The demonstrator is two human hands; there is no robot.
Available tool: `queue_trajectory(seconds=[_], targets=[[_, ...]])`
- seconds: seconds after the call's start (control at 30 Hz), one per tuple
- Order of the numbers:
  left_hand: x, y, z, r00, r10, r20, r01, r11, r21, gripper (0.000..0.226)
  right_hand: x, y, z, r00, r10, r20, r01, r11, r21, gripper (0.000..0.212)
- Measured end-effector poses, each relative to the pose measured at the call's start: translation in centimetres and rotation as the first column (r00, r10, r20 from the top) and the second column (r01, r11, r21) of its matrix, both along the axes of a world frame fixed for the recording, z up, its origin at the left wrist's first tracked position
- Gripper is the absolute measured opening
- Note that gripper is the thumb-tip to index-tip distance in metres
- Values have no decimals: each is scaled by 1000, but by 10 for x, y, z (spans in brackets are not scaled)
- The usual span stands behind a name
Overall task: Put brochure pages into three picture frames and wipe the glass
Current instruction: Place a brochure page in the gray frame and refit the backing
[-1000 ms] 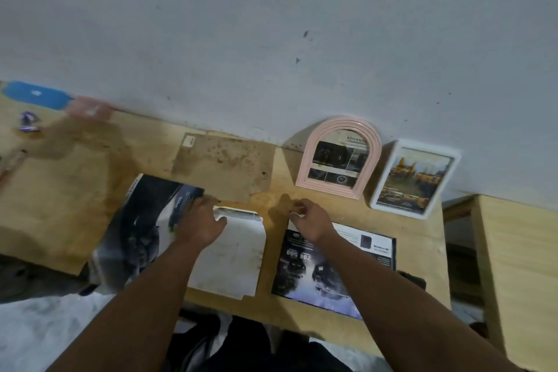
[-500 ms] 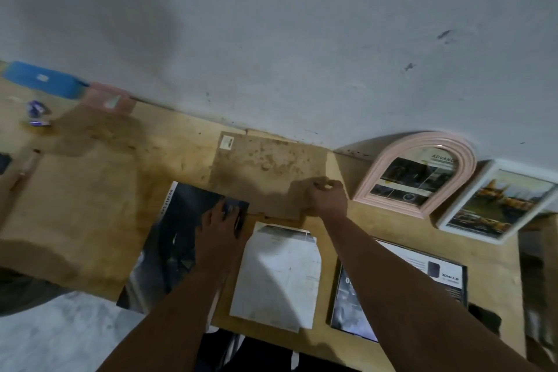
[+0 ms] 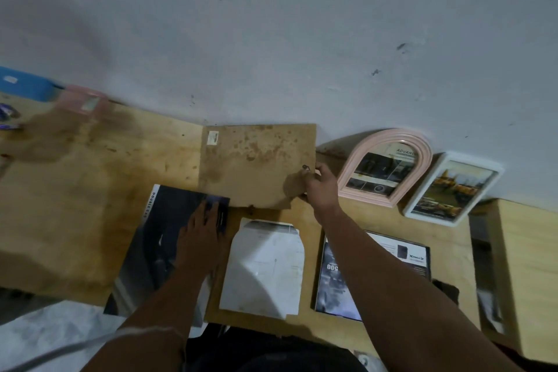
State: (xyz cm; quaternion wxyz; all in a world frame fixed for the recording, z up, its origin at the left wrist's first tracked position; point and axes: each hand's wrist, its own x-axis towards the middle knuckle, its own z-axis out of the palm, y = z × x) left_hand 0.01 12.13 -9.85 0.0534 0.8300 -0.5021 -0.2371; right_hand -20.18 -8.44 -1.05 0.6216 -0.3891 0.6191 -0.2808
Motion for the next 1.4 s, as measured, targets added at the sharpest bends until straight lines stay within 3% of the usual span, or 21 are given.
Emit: queue_trajectory(seconds=[0.3,0.63,0.7,0.8,0.87,0.9,0.97,1.03,1.07,1.1,1.17,1.23,1.33,1.4], targets=[[-25,-10,-1,983,-117,139,103,989,102,61,-35,12,39,996,-89,16,91,967,-239,22],[-44,-49,16,999,-27,-22,32,951,309,68,-112,34,60,975,-198,101,216,948,-234,22],[-49,-50,21,1000,26,15,-29,966,258,60,-131,41,64,971,-201,132,227,948,-225,21],[-63,-45,32,969,244,29,-243,969,-37,21,-157,55,66,967,-198,158,226,958,-179,22],[-75,-44,22,914,356,-195,-390,904,-175,17,-180,67,60,960,-227,163,250,958,-139,25],[-85,-42,22,870,323,-373,-417,884,-209,14,-194,74,55,955,-252,155,272,955,-122,27],[-113,-42,43,562,414,-716,-613,789,-25,16,-224,89,41,942,-304,143,319,943,-92,32],[-147,-35,62,241,525,-816,-646,714,268,25,-253,102,29,932,-340,128,349,936,-55,35],[-164,-32,66,208,524,-826,-585,744,324,27,-267,108,24,930,-347,119,353,935,-38,36],[-182,-29,72,206,518,-830,-538,769,346,26,-281,113,20,931,-349,108,353,935,-22,37],[-212,-27,76,300,504,-810,-494,808,320,24,-310,122,11,928,-365,72,365,931,6,38],[-240,-23,75,474,454,-754,-414,871,265,20,-340,130,0,925,-378,35,377,925,32,36],[-266,-13,62,780,190,-596,-148,982,119,20,-374,140,-7,924,-381,35,378,924,60,35],[-272,-6,53,877,82,-474,-54,996,74,16,-390,143,-7,929,-369,31,368,929,41,36]])
